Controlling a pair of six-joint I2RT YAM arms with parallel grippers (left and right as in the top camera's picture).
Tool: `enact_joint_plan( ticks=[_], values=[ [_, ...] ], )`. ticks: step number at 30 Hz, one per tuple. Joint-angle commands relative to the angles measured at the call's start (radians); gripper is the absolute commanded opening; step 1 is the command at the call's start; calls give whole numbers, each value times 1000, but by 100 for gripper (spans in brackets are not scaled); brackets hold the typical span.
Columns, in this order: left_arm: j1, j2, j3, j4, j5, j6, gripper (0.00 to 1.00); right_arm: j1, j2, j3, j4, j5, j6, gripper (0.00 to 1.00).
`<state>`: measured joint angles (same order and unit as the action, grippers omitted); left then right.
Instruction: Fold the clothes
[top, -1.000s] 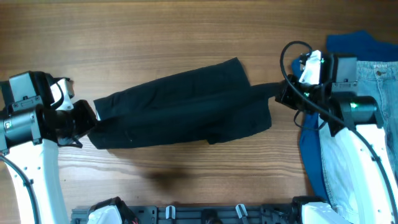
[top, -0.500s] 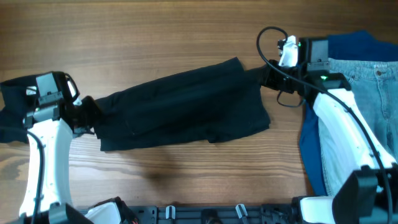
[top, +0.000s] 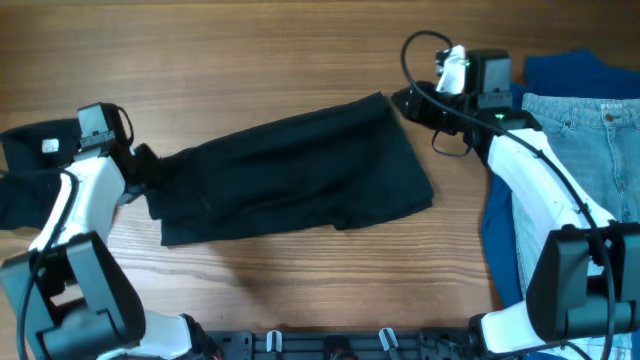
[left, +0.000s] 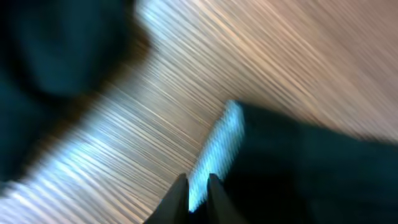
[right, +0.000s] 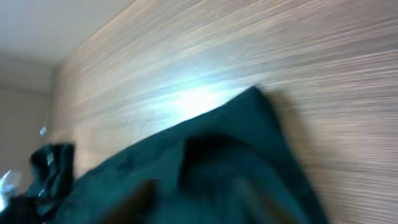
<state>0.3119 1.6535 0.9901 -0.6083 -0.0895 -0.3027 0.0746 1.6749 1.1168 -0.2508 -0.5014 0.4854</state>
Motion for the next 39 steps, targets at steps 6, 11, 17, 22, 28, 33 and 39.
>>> enact_joint_plan(
  ticks=[6, 11, 17, 22, 28, 33, 39],
  values=[
    [39, 2, 5, 3, -116, 3, 62, -34, 12, 11, -134, 71, -27, 72],
    [39, -68, 75, -98, -12, 11, 53, -34, 12, 11, -355, 177, -154, 69],
    [39, -250, 155, -181, 193, 24, 40, -25, 14, 2, -494, 188, -240, 61],
    [17, -240, 124, -293, 335, 137, 36, -21, 50, -32, -501, 188, -274, 61],
    [-14, -124, -64, -198, 332, 150, 24, -21, 117, -63, -537, 184, -274, 56],
    [-13, -77, -135, -140, 208, 134, 13, -23, 98, -64, -586, 164, -275, 4],
    [-13, -77, -137, -124, 53, -21, 30, -60, 6, 3, -771, 392, -168, 4]
  ],
)
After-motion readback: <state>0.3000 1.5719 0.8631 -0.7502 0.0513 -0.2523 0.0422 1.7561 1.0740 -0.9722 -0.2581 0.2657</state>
